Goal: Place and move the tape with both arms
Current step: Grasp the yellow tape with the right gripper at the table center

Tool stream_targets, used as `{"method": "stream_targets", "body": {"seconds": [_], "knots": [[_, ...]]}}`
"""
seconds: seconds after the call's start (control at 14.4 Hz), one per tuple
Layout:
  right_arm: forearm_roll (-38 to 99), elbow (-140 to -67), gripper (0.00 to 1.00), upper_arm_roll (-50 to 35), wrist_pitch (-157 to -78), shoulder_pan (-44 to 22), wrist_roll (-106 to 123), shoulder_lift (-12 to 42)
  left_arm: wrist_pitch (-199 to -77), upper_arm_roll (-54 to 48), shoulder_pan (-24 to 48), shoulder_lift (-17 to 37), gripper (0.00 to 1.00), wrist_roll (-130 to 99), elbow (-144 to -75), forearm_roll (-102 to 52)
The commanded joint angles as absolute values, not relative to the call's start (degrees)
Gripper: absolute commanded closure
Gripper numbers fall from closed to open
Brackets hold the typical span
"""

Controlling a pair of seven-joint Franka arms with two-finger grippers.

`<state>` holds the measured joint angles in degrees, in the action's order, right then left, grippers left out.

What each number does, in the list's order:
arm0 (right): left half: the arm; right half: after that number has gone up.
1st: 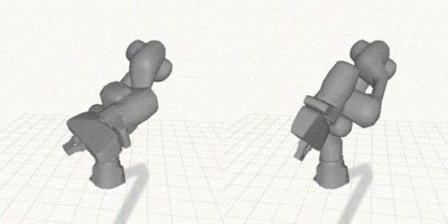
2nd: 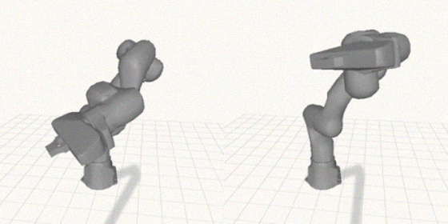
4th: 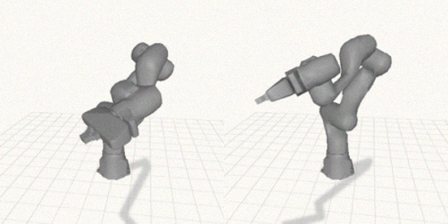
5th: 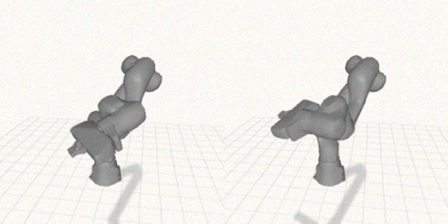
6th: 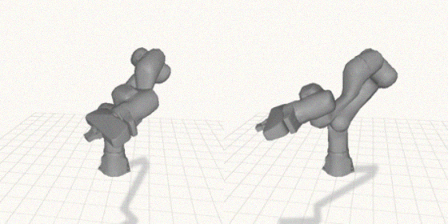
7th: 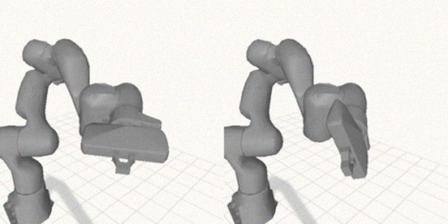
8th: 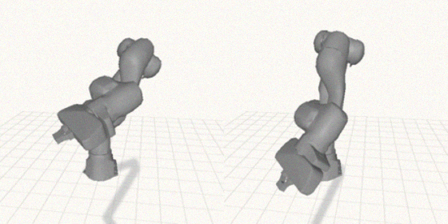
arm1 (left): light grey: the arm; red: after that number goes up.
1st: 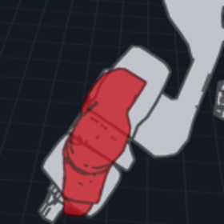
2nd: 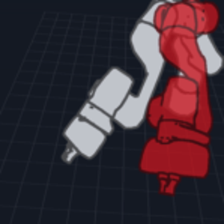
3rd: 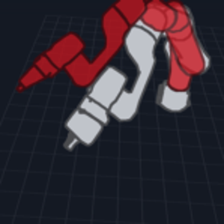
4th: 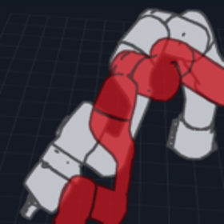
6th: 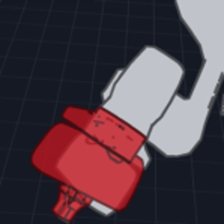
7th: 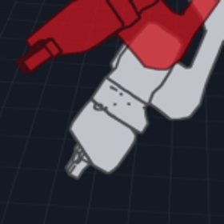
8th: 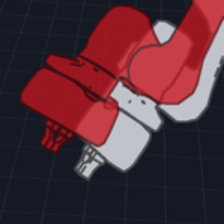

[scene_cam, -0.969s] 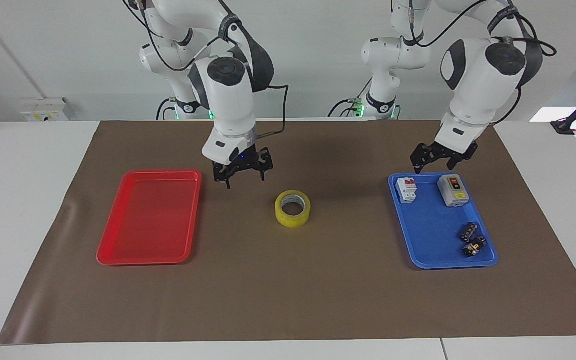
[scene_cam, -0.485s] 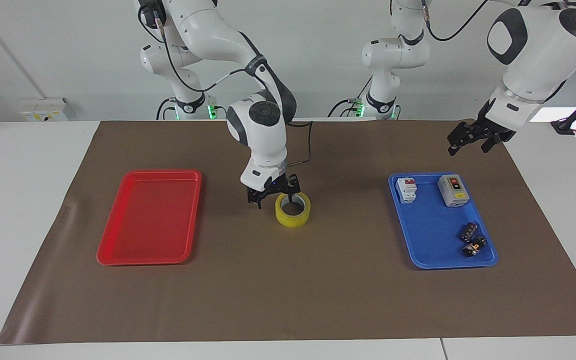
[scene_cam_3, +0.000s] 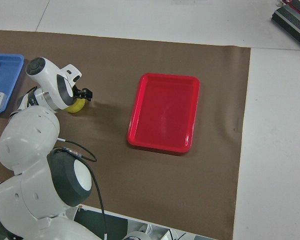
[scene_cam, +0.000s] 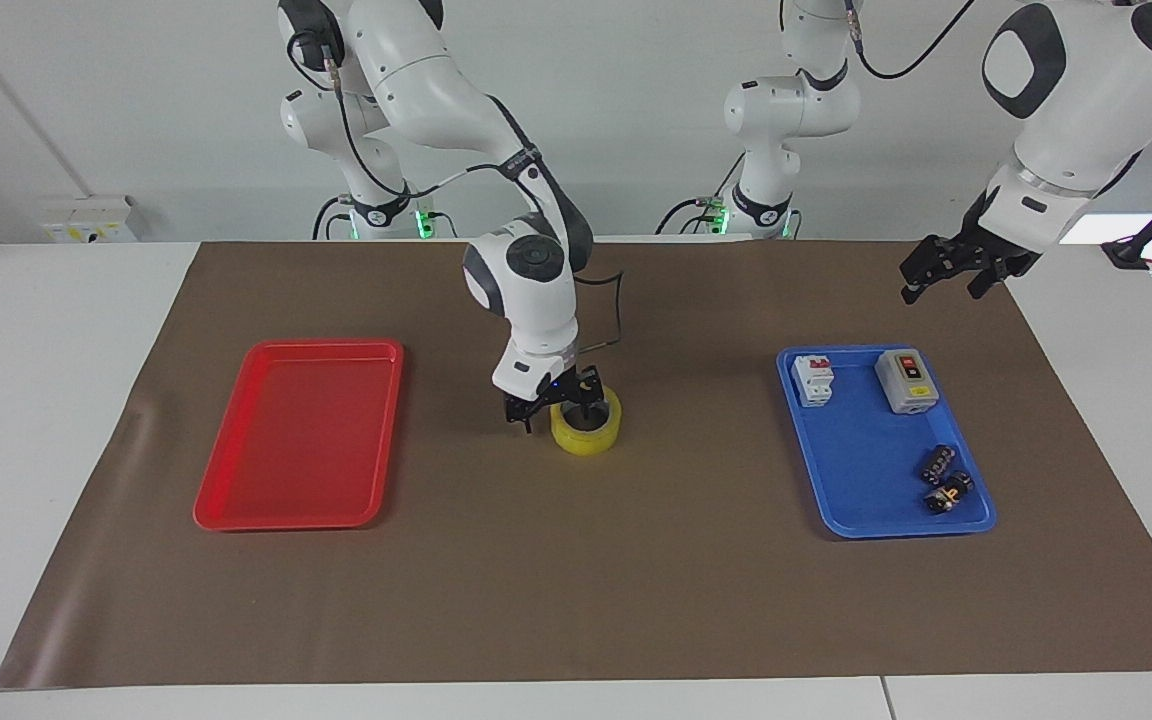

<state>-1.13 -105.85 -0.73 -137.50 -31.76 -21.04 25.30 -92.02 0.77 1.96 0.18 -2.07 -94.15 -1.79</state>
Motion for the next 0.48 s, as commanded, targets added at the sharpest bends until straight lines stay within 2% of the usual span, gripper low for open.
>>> {"method": "stream_targets", "body": {"seconds": [0.0,0.14,0.28,0.35,0.42], "knots": [[-0.97,-108.54,0.01,-0.62,-140.09,-31.9,-21.1,24.52,-90.71,0.88,2.11,-0.17,0.0,-0.97,-93.87,-2.99],[-1.05,-109.42,0.14,-0.62,-141.06,-31.82,-20.83,24.35,-90.62,0.79,2.11,-0.61,0.0,-0.97,-94.04,-2.99],[-0.97,-109.51,0.4,-0.62,-141.06,-31.82,-20.39,24.35,-90.62,0.79,2.02,-1.4,0.0,-0.88,-94.48,-2.99],[-0.97,-109.42,0.67,-0.62,-141.06,-31.82,-20.39,24.35,-90.7,0.79,2.11,-1.58,0.0,-0.79,-94.48,-2.99],[-0.97,-109.25,1.0,-0.62,-140.89,-31.82,-20.48,24.35,-90.7,0.88,2.11,-1.58,0.0,-0.09,-94.48,-2.99]]}}
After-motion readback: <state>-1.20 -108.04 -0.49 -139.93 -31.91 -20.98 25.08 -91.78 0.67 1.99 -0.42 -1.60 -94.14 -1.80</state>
